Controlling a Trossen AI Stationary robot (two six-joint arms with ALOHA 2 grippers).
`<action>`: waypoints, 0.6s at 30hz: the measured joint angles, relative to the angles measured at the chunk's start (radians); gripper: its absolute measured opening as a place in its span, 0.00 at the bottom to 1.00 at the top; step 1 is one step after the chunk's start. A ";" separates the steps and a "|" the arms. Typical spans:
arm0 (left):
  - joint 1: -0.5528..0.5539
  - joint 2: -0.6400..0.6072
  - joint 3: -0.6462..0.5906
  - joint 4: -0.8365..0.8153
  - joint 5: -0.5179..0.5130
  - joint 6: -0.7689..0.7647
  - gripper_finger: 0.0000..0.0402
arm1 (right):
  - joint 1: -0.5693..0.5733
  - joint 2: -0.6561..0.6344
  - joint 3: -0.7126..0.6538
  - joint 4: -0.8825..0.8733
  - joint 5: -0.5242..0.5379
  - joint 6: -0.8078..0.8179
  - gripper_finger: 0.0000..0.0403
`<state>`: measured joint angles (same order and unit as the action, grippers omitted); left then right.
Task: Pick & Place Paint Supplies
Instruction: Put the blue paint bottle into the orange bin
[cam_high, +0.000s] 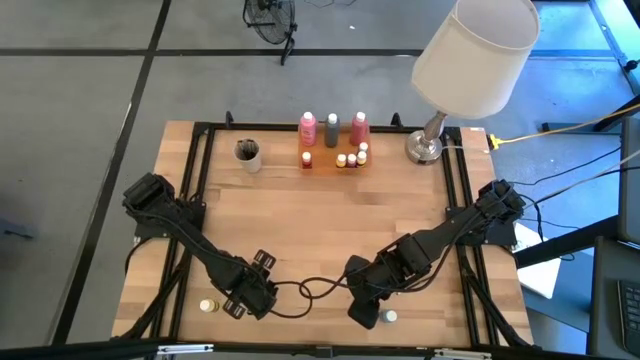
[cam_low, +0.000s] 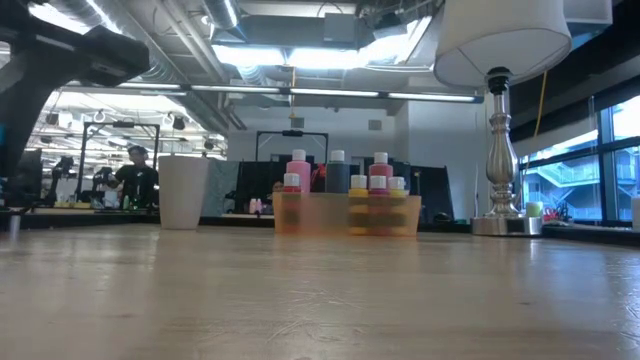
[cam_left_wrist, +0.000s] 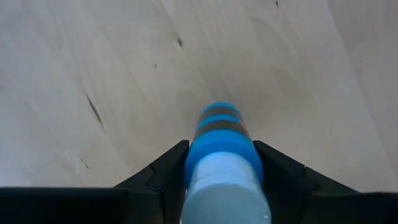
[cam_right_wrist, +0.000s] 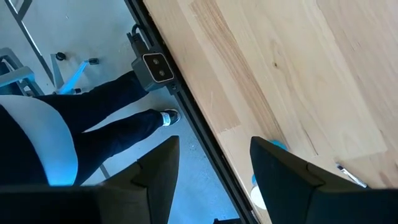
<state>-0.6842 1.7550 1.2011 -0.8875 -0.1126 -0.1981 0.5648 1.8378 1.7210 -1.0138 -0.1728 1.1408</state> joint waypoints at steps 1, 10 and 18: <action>0.000 0.000 0.000 0.000 0.003 0.001 0.39 | 0.000 0.000 0.000 0.000 0.006 0.000 0.50; 0.015 -0.007 0.000 -0.003 0.043 -0.097 0.36 | 0.000 0.000 0.000 0.000 0.033 -0.028 0.50; 0.035 -0.024 0.112 -0.222 0.052 -0.158 0.36 | 0.006 0.000 0.000 0.000 0.039 -0.072 0.50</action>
<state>-0.6497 1.7313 1.3130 -1.1098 -0.0607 -0.3560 0.5703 1.8378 1.7210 -1.0137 -0.1338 1.0689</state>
